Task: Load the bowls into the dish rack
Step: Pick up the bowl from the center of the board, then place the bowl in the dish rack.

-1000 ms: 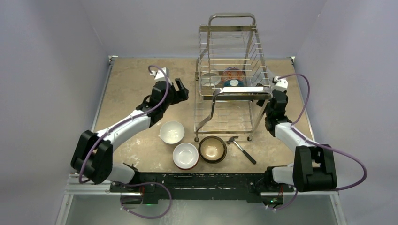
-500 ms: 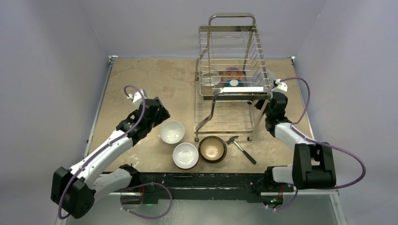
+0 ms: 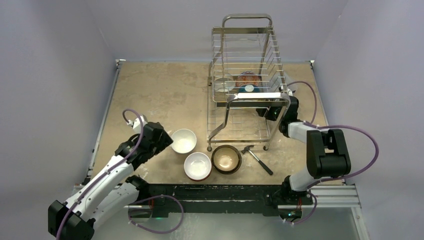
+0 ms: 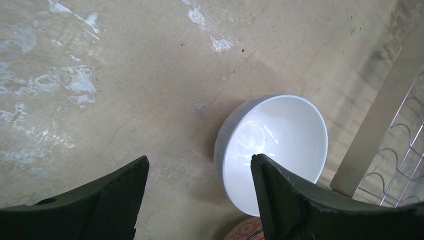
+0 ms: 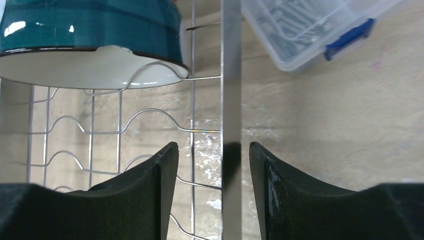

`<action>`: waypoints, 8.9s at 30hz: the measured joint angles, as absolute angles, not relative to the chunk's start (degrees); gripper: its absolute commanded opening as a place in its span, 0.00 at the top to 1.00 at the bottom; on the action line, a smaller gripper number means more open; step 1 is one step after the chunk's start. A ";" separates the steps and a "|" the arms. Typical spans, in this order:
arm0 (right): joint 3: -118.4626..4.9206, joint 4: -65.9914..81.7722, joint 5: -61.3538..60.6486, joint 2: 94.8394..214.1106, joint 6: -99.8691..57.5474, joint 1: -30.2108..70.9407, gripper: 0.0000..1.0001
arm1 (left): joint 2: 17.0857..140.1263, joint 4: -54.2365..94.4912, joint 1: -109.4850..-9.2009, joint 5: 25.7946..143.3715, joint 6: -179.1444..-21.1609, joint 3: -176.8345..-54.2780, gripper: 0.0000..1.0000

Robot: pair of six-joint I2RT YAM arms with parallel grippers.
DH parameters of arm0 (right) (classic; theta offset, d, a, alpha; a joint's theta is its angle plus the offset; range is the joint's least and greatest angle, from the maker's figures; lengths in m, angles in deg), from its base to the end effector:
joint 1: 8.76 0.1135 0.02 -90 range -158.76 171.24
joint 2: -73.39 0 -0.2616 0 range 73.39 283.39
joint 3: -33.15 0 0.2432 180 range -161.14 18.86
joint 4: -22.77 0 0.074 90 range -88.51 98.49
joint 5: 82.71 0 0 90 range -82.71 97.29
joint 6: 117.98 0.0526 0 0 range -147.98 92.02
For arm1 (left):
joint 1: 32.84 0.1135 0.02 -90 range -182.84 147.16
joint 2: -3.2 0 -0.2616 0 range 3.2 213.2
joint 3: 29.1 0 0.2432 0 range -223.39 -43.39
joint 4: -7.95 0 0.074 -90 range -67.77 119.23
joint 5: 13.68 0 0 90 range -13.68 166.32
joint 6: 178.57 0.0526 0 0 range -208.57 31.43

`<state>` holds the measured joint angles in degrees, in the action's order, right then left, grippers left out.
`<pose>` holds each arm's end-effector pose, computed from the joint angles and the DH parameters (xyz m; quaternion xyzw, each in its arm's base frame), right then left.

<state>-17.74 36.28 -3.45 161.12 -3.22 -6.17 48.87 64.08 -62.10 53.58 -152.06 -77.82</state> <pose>0.3189 0.0242 0.1793 0.1095 0.8262 0.2053 0.5131 0.1440 -0.0574 0.2156 -0.3333 0.8704 -0.0957 0.3495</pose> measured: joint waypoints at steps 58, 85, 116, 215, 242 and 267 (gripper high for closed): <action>-22.70 37.04 -18.34 169.16 -6.44 -8.12 0.75 | 67.54 34.02 -49.73 82.21 -124.04 -72.53 0.83; -22.72 37.52 -23.80 169.20 -8.07 -7.96 0.51 | 60.48 29.74 -49.58 76.40 -119.66 -79.62 1.00; -22.72 36.95 -24.02 168.46 -9.63 -7.59 0.46 | 89.04 -11.24 -61.27 71.50 -97.02 -85.41 1.00; -22.72 36.69 -24.81 168.50 -11.35 -7.55 0.46 | 127.12 -56.53 -71.61 55.96 -41.37 -102.43 1.00; -22.72 36.69 -24.92 168.53 -11.53 -7.59 0.46 | 128.01 -52.77 -72.90 58.10 -31.69 -105.62 1.00; -22.72 36.69 -25.01 168.53 -11.55 -7.68 0.45 | 125.98 -51.22 -75.02 59.85 -21.90 -100.99 0.95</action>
